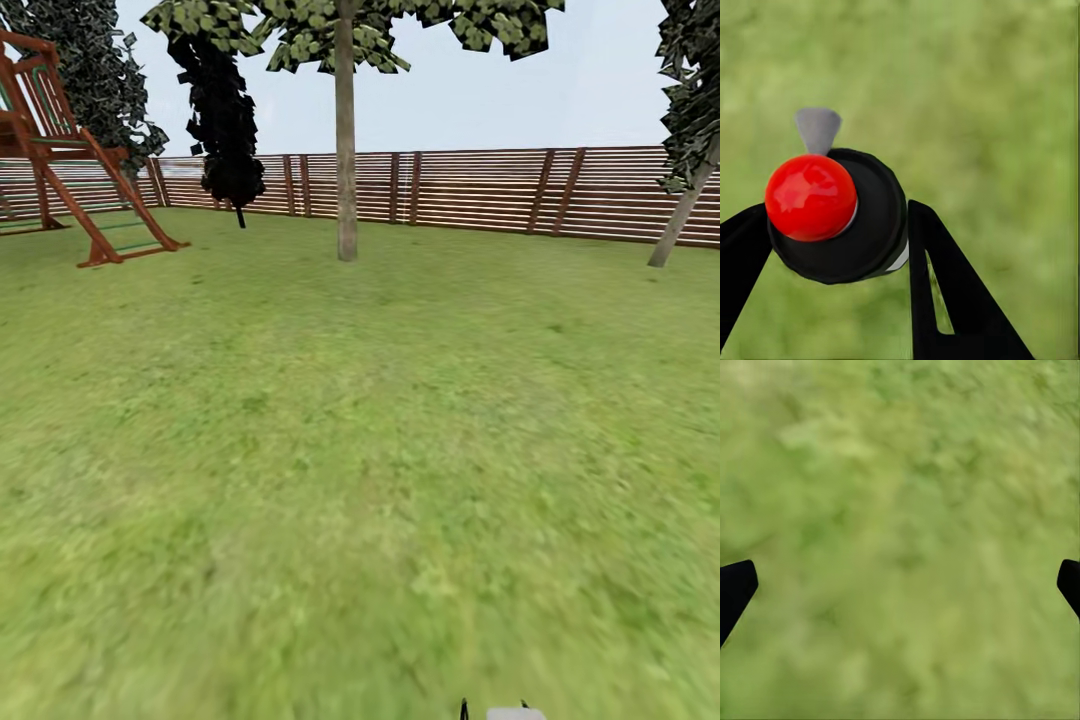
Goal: In the garden, pick up the pesticide atomizer on the floor and spray pesticide onto both trees until each tree trunk is fully covered.
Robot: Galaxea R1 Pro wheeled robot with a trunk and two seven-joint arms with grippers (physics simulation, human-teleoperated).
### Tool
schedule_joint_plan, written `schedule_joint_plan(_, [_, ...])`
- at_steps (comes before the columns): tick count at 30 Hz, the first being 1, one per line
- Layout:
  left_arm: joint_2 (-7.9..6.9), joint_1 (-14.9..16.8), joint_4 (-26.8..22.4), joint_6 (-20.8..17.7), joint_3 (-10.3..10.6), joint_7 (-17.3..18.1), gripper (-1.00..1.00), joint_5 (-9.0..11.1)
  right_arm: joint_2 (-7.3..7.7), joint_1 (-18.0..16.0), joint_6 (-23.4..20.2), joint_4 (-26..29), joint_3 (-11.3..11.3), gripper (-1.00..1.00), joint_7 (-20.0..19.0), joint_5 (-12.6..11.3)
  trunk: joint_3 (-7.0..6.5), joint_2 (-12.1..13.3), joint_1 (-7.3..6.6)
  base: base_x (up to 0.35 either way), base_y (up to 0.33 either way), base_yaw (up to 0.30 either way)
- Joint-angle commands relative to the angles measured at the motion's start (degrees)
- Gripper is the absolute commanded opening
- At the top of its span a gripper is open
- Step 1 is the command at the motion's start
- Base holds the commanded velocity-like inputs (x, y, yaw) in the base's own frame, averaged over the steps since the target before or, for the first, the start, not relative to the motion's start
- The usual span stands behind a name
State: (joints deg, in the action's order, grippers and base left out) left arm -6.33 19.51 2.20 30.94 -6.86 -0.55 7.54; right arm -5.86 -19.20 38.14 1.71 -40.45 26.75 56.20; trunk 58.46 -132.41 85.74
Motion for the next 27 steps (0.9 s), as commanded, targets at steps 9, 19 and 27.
schedule_joint_plan(9, [0.00, 0.0, 0.0, 0.1, 0.0, 0.0, -1.00, 0.0, 0.59, 0.0, 0.0, 0.3, 0.1, 1.00, 0.0, 0.3, 0.00, 0.0, 0.00, 0.339, 0.000, 0.000])
schedule_joint_plan(19, [0.00, 0.0, 0.0, 0.1, 0.0, 0.0, -1.00, 0.0, 0.59, 0.0, 0.0, 0.3, 0.1, 1.00, 0.0, 0.3, 0.00, 0.0, 0.00, 0.339, 0.000, 0.000])
schedule_joint_plan(27, [0.00, 0.0, 0.0, 0.1, 0.0, 0.0, -1.00, 0.0, 0.59, 0.0, 0.0, 0.3, 0.1, 1.00, 0.0, 0.3, 0.00, 0.0, 0.00, 0.339, 0.000, 0.000])
